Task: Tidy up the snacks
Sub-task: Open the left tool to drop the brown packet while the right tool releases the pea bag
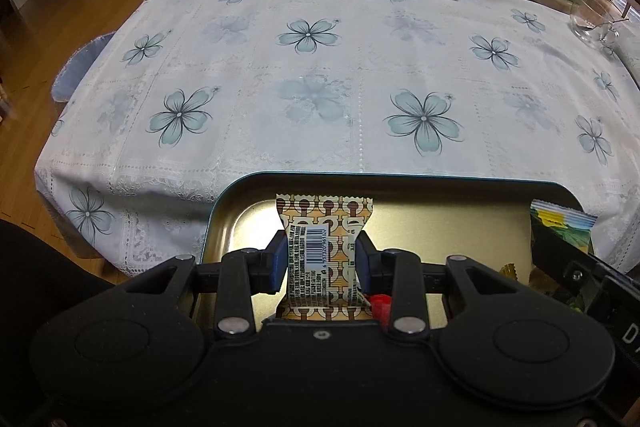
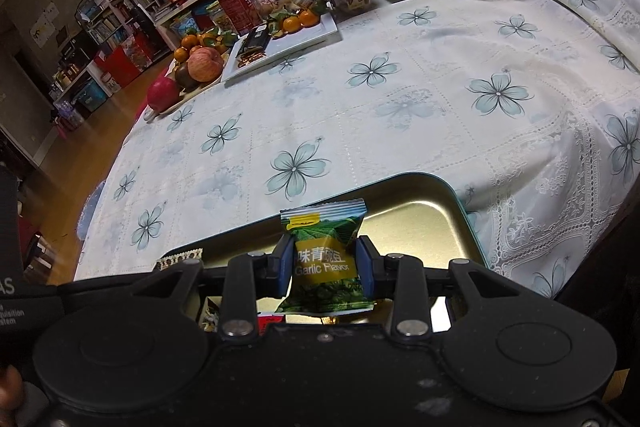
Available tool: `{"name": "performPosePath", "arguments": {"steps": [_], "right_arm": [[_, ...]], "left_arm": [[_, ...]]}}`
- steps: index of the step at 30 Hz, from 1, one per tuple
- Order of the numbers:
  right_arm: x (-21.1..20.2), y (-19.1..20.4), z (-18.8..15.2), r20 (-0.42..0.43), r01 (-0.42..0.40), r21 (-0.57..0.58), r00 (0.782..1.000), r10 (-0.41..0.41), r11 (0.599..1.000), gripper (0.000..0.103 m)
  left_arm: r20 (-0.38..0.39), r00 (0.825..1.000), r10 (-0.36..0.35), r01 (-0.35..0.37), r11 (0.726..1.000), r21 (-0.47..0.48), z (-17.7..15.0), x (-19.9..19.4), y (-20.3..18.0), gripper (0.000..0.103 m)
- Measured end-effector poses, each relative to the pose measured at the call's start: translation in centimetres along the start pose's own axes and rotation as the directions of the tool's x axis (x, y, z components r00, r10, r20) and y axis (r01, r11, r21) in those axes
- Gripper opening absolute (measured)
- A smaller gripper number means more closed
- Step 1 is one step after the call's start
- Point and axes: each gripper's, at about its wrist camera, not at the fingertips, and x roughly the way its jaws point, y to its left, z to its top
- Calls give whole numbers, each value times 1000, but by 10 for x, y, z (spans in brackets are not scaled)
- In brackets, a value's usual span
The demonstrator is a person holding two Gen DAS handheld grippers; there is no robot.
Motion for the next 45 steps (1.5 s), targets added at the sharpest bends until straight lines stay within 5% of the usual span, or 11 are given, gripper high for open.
{"name": "performPosePath", "arguments": {"steps": [18, 45], "right_arm": [[-5, 3, 1, 27, -47, -3, 999, 47, 999, 40], [-23, 8, -12, 67, 16, -119, 998, -8, 993, 40]], "left_arm": [[15, 1000, -21, 22, 999, -34, 1, -3, 3, 48], [60, 998, -23, 23, 1000, 4, -20, -26, 8, 48]]}}
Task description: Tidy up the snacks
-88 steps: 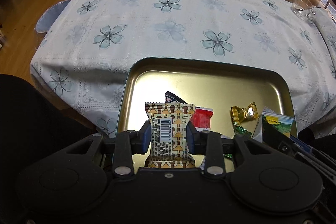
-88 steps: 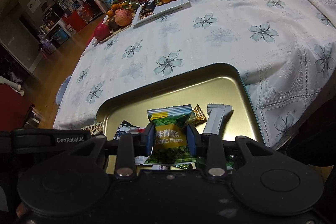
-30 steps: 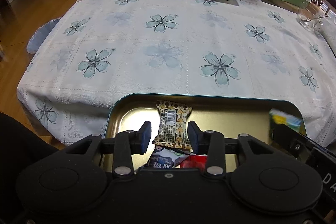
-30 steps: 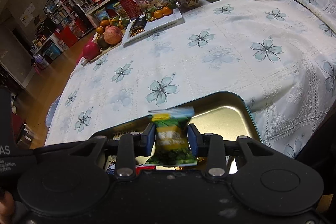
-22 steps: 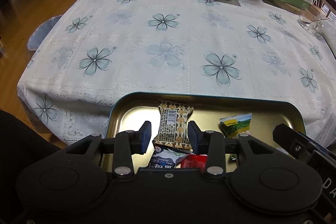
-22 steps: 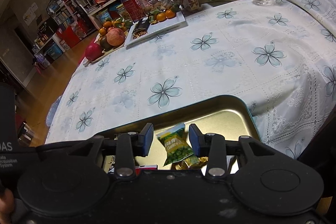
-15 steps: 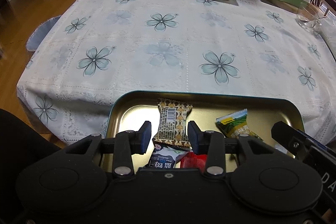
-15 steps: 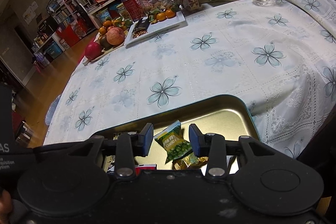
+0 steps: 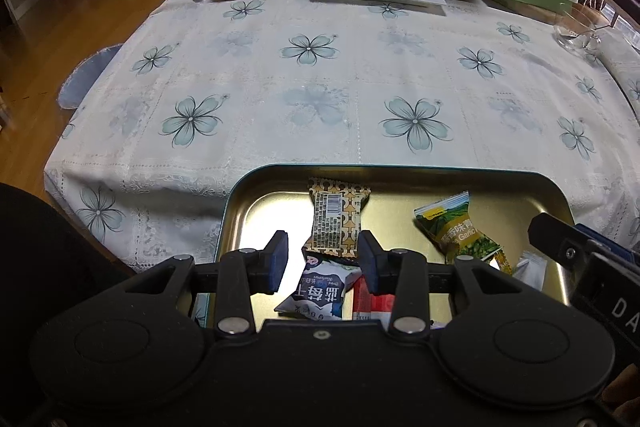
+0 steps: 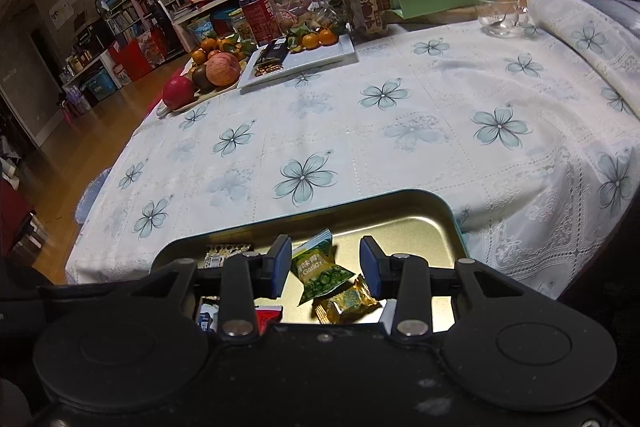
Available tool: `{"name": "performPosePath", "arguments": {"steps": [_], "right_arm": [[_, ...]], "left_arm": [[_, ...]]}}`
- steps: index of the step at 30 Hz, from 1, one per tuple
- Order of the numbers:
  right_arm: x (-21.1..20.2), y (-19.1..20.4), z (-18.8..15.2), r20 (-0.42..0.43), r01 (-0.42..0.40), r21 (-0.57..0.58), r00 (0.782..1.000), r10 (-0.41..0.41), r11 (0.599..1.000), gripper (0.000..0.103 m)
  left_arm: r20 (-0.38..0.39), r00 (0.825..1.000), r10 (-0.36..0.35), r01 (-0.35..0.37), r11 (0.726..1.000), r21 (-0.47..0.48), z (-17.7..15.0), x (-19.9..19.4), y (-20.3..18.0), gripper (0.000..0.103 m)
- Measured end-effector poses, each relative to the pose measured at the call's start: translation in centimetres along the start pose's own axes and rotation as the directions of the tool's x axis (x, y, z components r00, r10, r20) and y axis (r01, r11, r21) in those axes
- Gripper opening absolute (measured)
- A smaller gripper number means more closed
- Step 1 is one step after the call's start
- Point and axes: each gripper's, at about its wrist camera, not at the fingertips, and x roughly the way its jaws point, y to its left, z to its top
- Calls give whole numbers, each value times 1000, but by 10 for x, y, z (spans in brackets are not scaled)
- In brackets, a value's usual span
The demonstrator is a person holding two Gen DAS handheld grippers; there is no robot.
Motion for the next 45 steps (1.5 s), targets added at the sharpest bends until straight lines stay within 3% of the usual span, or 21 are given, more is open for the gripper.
{"name": "performPosePath", "arguments": {"steps": [27, 35, 45], "right_arm": [[-48, -12, -57, -28, 34, -37, 999, -35, 999, 40], [-53, -12, -67, -39, 24, -31, 999, -25, 999, 40], [-49, -14, -66, -43, 21, -4, 999, -21, 1000, 40]], "left_arm": [[7, 1000, 15, -15, 1000, -13, -62, -28, 3, 48], [39, 999, 31, -32, 999, 37, -72, -37, -6, 48], [21, 1000, 7, -7, 1000, 26, -74, -34, -5, 48]]}}
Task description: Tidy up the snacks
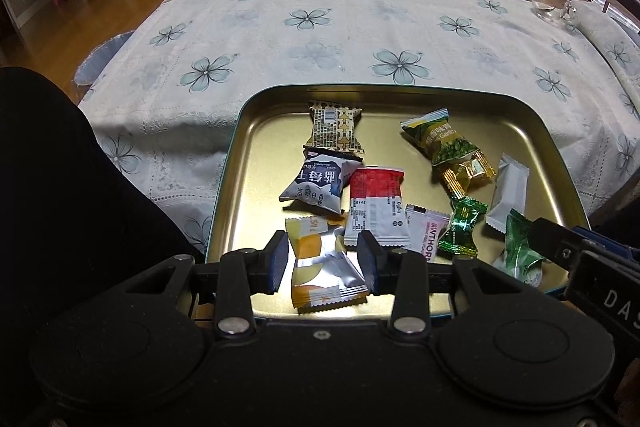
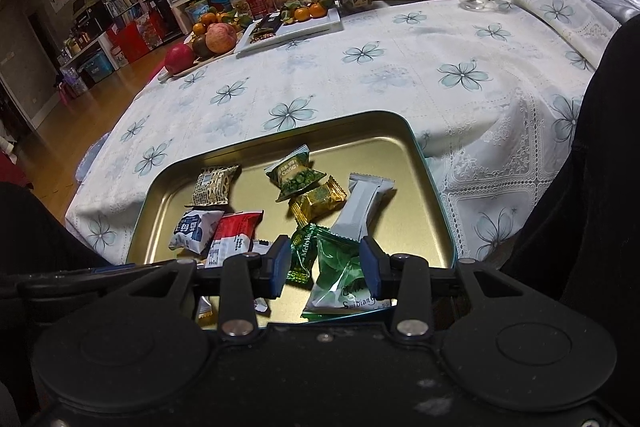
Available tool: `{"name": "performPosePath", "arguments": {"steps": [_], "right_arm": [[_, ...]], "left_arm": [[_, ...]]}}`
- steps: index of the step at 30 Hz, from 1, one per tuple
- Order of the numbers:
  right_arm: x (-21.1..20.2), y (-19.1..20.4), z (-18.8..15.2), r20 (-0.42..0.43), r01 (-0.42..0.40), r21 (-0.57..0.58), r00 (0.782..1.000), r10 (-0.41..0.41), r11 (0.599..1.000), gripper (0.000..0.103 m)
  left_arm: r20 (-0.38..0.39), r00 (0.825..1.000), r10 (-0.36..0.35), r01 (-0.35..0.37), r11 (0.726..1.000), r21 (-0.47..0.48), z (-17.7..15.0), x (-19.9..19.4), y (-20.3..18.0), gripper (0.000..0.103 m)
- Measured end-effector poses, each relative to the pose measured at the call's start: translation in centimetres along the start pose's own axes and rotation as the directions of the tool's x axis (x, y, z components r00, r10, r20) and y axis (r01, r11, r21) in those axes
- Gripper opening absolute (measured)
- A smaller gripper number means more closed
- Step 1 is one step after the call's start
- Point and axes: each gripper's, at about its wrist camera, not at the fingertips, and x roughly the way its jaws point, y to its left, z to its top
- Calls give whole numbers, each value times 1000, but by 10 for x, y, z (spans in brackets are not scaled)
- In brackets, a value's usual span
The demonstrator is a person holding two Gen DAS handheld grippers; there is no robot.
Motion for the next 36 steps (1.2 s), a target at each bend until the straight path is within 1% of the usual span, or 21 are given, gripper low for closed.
{"name": "performPosePath", "arguments": {"steps": [8, 36], "right_arm": [[2, 4, -2, -5, 0, -14, 1000, 0, 1000, 40], [3, 7, -3, -1, -4, -32, 1000, 4, 999, 40]], "left_arm": [[-20, 1000, -7, 7, 1000, -5, -1, 3, 0, 48], [-39, 999, 2, -3, 1000, -13, 0, 7, 1, 48]]}}
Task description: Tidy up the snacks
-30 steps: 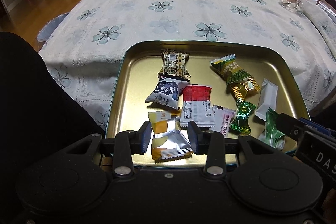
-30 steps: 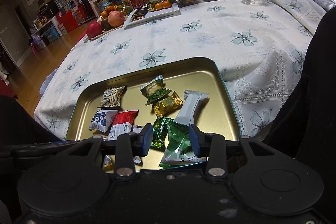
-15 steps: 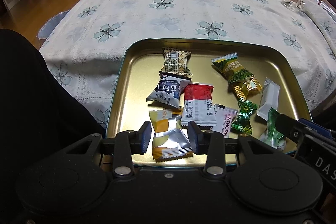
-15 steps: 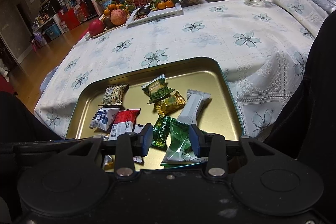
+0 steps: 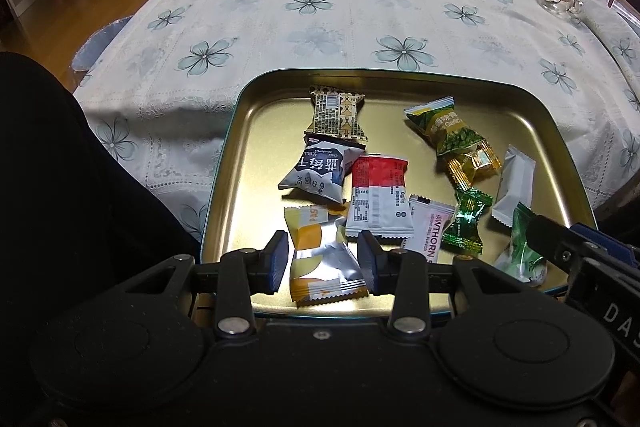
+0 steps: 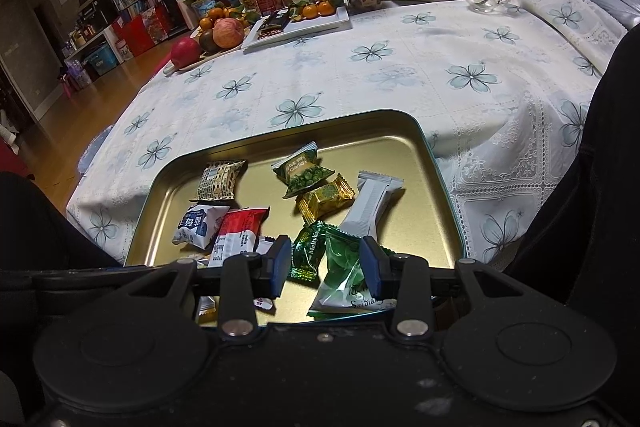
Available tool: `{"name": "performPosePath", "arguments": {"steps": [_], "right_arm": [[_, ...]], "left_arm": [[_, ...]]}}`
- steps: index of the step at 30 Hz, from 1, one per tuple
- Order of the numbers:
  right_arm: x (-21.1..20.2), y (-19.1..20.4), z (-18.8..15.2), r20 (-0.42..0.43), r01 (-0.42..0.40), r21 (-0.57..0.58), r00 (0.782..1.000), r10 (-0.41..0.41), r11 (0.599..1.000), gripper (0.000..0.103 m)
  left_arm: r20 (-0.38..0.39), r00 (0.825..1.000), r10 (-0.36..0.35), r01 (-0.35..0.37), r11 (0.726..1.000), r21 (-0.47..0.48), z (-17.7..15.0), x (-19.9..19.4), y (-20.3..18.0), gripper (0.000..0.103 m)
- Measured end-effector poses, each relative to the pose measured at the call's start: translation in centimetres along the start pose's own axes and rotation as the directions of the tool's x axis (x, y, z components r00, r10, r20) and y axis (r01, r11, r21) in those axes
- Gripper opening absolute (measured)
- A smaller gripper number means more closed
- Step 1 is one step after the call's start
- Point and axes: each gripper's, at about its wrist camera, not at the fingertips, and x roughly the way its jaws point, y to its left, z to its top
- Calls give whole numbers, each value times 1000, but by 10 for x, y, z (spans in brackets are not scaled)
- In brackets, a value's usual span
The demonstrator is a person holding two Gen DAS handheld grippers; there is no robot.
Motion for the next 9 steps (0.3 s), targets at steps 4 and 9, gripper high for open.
{"name": "performPosePath", "arguments": {"steps": [4, 9], "right_arm": [[0, 0, 0, 0, 0, 1, 1000, 0, 1000, 40], [0, 0, 0, -1, 0, 1, 1000, 0, 1000, 40]], "left_arm": [[1, 1000, -2, 2, 1000, 2, 0, 0, 0, 48], [-1, 1000, -3, 3, 1000, 4, 0, 1, 0, 48]]}}
